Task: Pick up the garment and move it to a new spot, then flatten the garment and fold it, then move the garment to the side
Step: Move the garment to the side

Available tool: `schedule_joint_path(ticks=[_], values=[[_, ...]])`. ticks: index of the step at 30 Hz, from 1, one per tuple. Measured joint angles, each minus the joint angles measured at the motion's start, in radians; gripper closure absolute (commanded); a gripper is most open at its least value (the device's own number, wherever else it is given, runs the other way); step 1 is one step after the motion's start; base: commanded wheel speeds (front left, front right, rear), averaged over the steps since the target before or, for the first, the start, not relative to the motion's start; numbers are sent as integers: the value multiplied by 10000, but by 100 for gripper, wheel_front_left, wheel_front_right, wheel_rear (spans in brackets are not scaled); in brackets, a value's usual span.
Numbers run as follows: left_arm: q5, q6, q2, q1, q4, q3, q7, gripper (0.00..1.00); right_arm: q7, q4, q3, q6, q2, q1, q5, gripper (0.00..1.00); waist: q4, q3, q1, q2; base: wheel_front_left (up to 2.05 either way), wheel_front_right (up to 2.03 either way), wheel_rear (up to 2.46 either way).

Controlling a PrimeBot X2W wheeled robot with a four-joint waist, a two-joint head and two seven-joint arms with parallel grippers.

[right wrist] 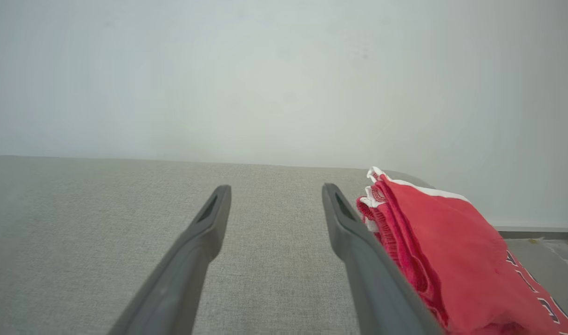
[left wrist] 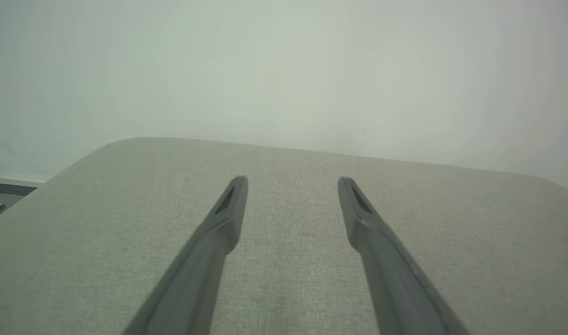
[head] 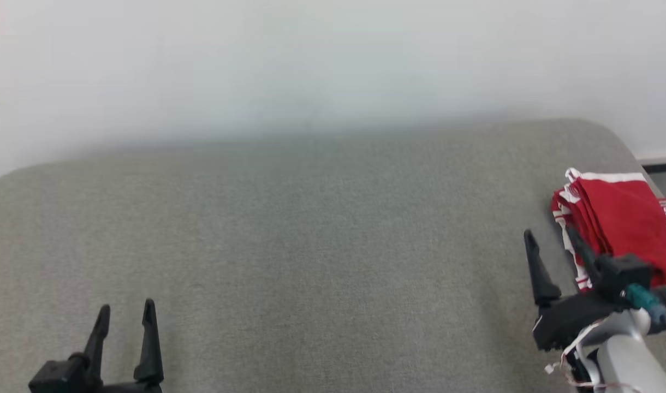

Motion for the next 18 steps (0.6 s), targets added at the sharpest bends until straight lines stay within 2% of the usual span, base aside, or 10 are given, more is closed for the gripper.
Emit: schedule_joint_path(ticks=[9,18], values=[[42,-42,54,570,449,-146,0,0,-44,-506,-130,0,462,1104,-25,0,301,-700,1,0,0,0,0],[42,-73,48,733,470,-144,0,0,201,-894,-171,0,573,1469,-48,0,254,-841,3,2,0,0,0]])
